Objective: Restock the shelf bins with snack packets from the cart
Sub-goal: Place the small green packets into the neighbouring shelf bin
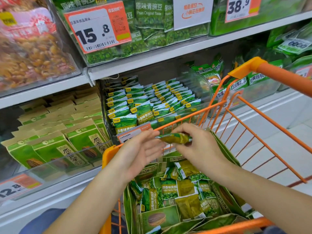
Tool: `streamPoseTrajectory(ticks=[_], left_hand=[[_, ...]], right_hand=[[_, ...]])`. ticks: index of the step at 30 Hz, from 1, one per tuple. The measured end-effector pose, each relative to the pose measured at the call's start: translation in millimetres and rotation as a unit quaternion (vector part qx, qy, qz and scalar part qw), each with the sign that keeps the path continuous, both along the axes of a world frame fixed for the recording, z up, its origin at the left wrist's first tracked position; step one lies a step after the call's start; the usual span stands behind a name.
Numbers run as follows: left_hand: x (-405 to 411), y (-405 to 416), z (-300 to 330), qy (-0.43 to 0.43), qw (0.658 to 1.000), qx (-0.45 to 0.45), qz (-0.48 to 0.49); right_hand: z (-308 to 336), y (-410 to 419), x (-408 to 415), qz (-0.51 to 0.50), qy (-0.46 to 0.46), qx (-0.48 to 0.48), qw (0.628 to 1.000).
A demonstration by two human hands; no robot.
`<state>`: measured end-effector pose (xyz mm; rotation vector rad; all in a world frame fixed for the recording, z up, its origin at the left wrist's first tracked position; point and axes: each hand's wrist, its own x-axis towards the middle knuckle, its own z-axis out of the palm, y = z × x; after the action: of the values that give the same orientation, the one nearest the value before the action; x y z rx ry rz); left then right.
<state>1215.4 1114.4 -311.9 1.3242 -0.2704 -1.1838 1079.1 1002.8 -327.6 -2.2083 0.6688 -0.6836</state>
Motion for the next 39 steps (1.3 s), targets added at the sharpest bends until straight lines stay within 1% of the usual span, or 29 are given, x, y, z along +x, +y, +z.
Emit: streamPoseTrajectory(ticks=[1, 2, 3, 4, 5, 7, 9, 10, 11, 12, 13, 14, 15, 17, 19, 20, 21, 22, 23, 25, 26, 27, 30, 31, 34, 35, 36, 37, 39], left_hand=[[-2, 1, 4, 0.05, 0.998, 0.015, -0.019], [-6, 3, 8, 0.079, 0.996, 0.021, -0.043], [-9, 3, 11, 0.088, 0.994, 0.016, -0.063], [-12, 3, 11, 0.078, 0.995, 0.005, -0.069], [-14, 3, 10, 0.062, 0.996, -0.007, -0.065], [-13, 3, 10, 0.033, 0.998, -0.022, -0.042], [-7, 3, 8, -0.017, 0.999, -0.011, -0.043], [-4, 3, 8, -0.046, 0.998, -0.002, -0.05], [-2, 4, 7, -0.071, 0.996, 0.005, -0.051], [1, 5, 7, -0.084, 0.995, 0.009, -0.045], [3, 5, 7, -0.092, 0.995, 0.011, -0.04], [5, 5, 5, -0.105, 0.994, 0.016, -0.039], [6, 5, 6, -0.123, 0.991, 0.022, -0.043], [2, 4, 8, -0.17, 0.983, 0.024, -0.06], [-5, 3, 14, -0.226, 0.97, 0.027, -0.083], [-5, 1, 18, -0.26, 0.961, 0.029, -0.085], [-1, -1, 22, -0.304, 0.949, 0.031, -0.079], [7, -5, 27, -0.372, 0.926, 0.037, -0.06], [18, -11, 33, -0.452, 0.89, 0.044, -0.033], [45, -24, 47, -0.611, 0.787, 0.091, 0.015], [57, -31, 54, -0.666, 0.735, 0.125, 0.027], [68, -39, 57, -0.699, 0.698, 0.156, 0.024], [84, -56, 50, -0.716, 0.66, 0.223, -0.047], [85, -58, 45, -0.728, 0.637, 0.24, -0.081], [83, -62, 30, -0.787, 0.539, 0.267, -0.137], [82, -62, 29, -0.8, 0.519, 0.266, -0.141], [80, -63, 29, -0.807, 0.51, 0.262, -0.143], [78, -62, 29, -0.808, 0.511, 0.258, -0.142], [76, -60, 26, -0.797, 0.533, 0.252, -0.129]], right_hand=[[1, -2, -2, 0.001, -0.002, -0.113, 0.994], [0, -4, -3, 0.015, -0.008, -0.186, 0.982], [0, -5, -5, 0.03, -0.012, -0.23, 0.973], [0, -7, -6, 0.039, -0.009, -0.249, 0.968], [1, -9, -6, 0.042, -0.006, -0.242, 0.969], [4, -10, -3, 0.041, -0.015, -0.166, 0.985], [6, -11, -1, 0.031, -0.053, -0.039, 0.997], [7, -12, 0, 0.021, -0.078, 0.04, 0.996], [10, -13, 2, 0.01, -0.11, 0.13, 0.985], [13, -14, 3, 0.0, -0.142, 0.221, 0.965], [14, -15, 4, -0.005, -0.154, 0.3, 0.941], [17, -14, 3, -0.002, -0.144, 0.344, 0.928], [17, -14, 3, 0.009, -0.121, 0.35, 0.929], [12, -13, 4, 0.028, -0.088, 0.318, 0.943], [10, -11, 5, 0.029, -0.087, 0.307, 0.947], [8, -11, 6, 0.021, -0.093, 0.321, 0.942], [7, -12, 7, 0.011, -0.099, 0.344, 0.934], [6, -13, 7, 0.001, -0.1, 0.365, 0.926], [5, -15, 8, -0.005, -0.096, 0.377, 0.921], [4, -17, 8, -0.009, -0.076, 0.367, 0.927], [2, -17, 8, -0.012, -0.067, 0.359, 0.931], [0, -18, 8, -0.015, -0.061, 0.353, 0.934], [-2, -20, 8, -0.014, -0.045, 0.34, 0.939], [-3, -20, 8, -0.009, -0.04, 0.334, 0.942], [-2, -19, 10, -0.005, -0.034, 0.318, 0.948], [-2, -19, 11, -0.006, -0.032, 0.312, 0.949], [-3, -19, 11, -0.005, -0.031, 0.308, 0.951], [-4, -19, 12, -0.003, -0.027, 0.303, 0.953], [-5, -18, 13, 0.006, -0.02, 0.298, 0.954]])
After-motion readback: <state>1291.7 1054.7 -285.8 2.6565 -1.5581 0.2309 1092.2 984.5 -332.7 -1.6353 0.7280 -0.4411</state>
